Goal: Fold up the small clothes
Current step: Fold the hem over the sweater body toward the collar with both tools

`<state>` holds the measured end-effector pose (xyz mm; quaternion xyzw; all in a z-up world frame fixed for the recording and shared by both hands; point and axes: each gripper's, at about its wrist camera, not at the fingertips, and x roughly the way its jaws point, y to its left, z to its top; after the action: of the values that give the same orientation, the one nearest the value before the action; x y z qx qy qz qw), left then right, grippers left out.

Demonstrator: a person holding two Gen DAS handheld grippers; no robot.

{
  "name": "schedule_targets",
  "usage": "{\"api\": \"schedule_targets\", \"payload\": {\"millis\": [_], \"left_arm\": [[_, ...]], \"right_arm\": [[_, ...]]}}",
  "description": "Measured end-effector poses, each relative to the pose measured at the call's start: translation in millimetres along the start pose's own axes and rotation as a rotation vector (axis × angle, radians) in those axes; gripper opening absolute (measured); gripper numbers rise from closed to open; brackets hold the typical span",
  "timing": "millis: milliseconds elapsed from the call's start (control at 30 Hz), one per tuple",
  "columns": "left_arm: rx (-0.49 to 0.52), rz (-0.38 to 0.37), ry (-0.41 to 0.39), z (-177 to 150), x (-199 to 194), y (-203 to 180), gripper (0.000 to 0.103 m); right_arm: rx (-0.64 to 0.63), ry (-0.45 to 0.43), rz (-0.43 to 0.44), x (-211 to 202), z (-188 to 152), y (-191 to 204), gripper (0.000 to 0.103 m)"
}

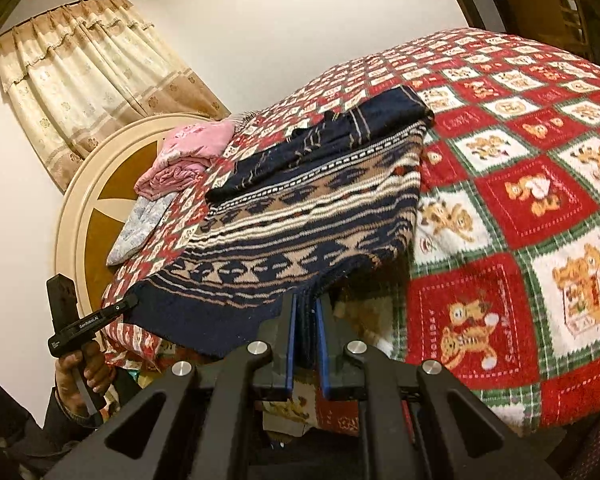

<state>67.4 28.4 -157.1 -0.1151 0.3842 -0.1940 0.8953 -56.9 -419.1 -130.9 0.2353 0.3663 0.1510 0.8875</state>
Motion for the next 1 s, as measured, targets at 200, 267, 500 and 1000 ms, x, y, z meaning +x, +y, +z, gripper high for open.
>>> {"api": "schedule_targets", "payload": {"millis": [200,267,500,1000], "left_arm": [[-0.018,-0.020,-0.022,17,1,1,0.007],[-0.023,-0.024,-0.030,22,1,2,0.007],[-0.031,-0.043,-0.046,62,12,5,0.007],[-0.020,-0.054,-0.016,121,54,-2,0.007]], "right_arm": [[0.009,-0.029,0.012,-2,15,1,0.009],[0.009,-0.040,0.015,-2,21,2,0.009],[0.009,-0.081,0.006,3,62,3,0.006],[0.065,-0.089,-0.024,48,129,-18,0.005]]}}
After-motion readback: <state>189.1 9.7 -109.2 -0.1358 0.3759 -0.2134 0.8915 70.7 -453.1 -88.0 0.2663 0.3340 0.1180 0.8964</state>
